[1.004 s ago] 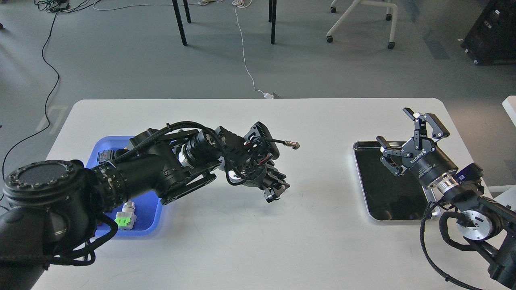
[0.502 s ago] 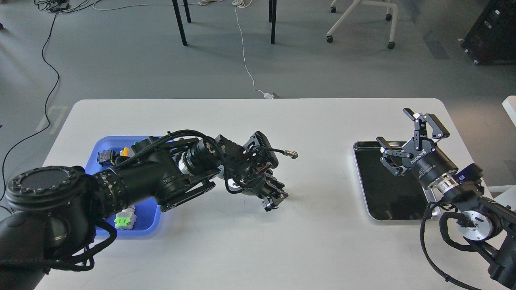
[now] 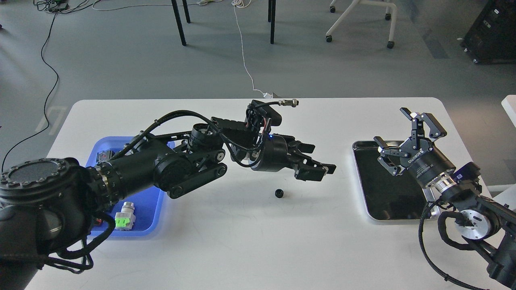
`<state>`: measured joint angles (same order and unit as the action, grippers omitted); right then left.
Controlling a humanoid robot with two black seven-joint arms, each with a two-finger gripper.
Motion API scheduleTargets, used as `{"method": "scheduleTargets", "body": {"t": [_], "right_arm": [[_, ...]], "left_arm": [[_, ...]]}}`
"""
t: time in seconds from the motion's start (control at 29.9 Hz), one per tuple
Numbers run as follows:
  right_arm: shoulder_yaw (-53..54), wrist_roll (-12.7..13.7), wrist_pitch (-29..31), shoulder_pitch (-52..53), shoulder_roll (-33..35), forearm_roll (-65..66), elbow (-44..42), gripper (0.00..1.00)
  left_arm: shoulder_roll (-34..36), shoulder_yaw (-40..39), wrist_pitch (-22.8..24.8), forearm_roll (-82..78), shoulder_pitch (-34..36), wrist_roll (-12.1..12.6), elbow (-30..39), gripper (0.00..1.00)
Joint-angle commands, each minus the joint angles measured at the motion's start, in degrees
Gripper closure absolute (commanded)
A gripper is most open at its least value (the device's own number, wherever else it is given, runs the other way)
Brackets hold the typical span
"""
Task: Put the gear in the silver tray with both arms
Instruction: 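Open the left gripper to set the gear on the table center, then retract the left arm over the blue tray and reach the right gripper toward the gear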
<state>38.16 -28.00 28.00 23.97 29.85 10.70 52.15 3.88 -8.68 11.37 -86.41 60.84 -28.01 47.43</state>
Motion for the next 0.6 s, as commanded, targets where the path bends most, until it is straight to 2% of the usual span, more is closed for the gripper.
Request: {"method": "scheduleTargets", "body": {"t": [0.0,0.13,0.27,0.4,0.57], "right_arm": [[-0.5,0.0,0.0,0.6,0.1,0.2,0.2,0.01],[-2.2,0.0,0.0,4.0,0.3,6.8,0.1,0.01],[-6.4,0.0,0.0,10.5,3.0,19.4,0.3,0.01],[-14.0,0.0,0.0,19.8,3.3,27.8,0.3,0.01],[-28.9,0.0,0.0,35.7,2.9,36.7,0.8,0.01]], "left_arm": [[6.9,-1.7,-2.3,19.1,-1.3,0.0,2.3,0.02],[16.2,-5.7,-2.1,35.9,-7.1,0.0,7.8,0.02],[22.5,-16.7,-2.1,43.0,-17.2,0.0,12.9,0.02],[24.1,-29.3,-2.0,43.3,-27.7,0.0,16.3,0.02],[24.2,-38.5,-1.4,43.6,-35.6,0.0,17.7,0.02]]}}
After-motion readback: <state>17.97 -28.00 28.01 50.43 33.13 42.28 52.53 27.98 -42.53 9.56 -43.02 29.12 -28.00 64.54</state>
